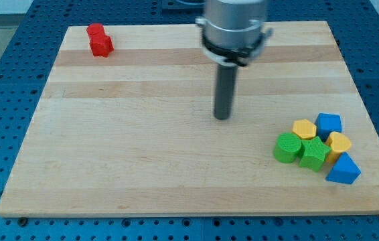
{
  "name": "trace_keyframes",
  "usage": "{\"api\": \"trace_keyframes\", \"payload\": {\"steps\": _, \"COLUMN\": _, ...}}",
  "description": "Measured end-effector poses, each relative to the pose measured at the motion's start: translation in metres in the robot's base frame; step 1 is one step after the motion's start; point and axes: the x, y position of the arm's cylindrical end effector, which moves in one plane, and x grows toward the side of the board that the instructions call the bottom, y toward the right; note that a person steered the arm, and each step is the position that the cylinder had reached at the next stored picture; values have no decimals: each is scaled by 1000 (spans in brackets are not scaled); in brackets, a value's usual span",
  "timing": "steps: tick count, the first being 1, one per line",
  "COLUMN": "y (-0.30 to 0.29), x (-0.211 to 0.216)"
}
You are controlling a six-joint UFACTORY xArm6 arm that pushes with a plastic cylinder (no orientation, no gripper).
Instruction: Point your arm to the red circle
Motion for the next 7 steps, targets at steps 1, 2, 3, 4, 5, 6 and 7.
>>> {"api": "trace_keyframes", "payload": {"steps": 1, "y": -62, "x": -21}}
{"api": "trace_keyframes", "payload": {"steps": 2, "y": -123, "x": -40}}
{"api": "trace_keyframes", "payload": {"steps": 3, "y": -181, "x": -57}}
{"api": "trace_keyframes", "payload": {"steps": 4, "y": -236, "x": -72}}
{"api": "trace_keyframes", "payload": {"steps": 5, "y": -282, "x": -98}}
{"api": "trace_keyframes", "payload": {"steps": 6, "y": -304, "x": -139}}
{"api": "trace_keyframes", "payload": {"steps": 7, "y": -312, "x": -184}}
